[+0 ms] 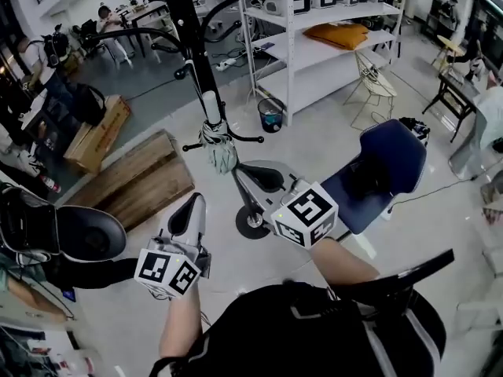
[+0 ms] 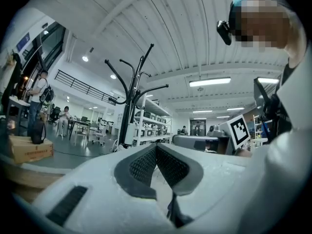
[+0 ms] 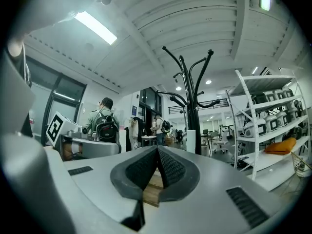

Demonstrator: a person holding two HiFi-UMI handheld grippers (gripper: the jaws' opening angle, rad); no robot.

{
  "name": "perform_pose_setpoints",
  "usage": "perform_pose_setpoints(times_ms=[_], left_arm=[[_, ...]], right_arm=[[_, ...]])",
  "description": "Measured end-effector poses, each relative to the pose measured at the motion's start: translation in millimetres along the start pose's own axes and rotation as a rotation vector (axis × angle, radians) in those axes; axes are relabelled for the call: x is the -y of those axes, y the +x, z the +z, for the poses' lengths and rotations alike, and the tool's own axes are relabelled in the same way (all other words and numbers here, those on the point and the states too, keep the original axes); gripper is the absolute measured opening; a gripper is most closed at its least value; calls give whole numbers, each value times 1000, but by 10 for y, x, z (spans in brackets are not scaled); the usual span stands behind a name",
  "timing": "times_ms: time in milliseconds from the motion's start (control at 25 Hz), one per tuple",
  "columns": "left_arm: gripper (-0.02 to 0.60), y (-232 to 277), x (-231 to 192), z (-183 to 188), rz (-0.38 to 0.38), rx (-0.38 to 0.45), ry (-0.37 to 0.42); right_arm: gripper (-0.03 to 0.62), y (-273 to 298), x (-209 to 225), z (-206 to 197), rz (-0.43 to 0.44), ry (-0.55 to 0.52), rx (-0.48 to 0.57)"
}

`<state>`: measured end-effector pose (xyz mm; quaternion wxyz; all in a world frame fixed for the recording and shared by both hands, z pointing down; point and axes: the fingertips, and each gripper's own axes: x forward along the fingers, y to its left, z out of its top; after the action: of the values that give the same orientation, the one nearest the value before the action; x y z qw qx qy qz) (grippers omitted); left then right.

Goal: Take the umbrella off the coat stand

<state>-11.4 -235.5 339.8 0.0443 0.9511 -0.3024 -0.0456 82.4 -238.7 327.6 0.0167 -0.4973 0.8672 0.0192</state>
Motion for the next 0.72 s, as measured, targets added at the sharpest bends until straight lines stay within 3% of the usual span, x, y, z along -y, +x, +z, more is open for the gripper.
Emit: perform_pose_setpoints(times_ms=[280,720], left_arm=[[11,-148,-124,-40,-7,-3,-36],[11,-280,-89,9,-41,1,-24]], right_arm=[[8,13,-110,-27,-49,4,-10],[8,-14,-208,-27,-88,25,-13]])
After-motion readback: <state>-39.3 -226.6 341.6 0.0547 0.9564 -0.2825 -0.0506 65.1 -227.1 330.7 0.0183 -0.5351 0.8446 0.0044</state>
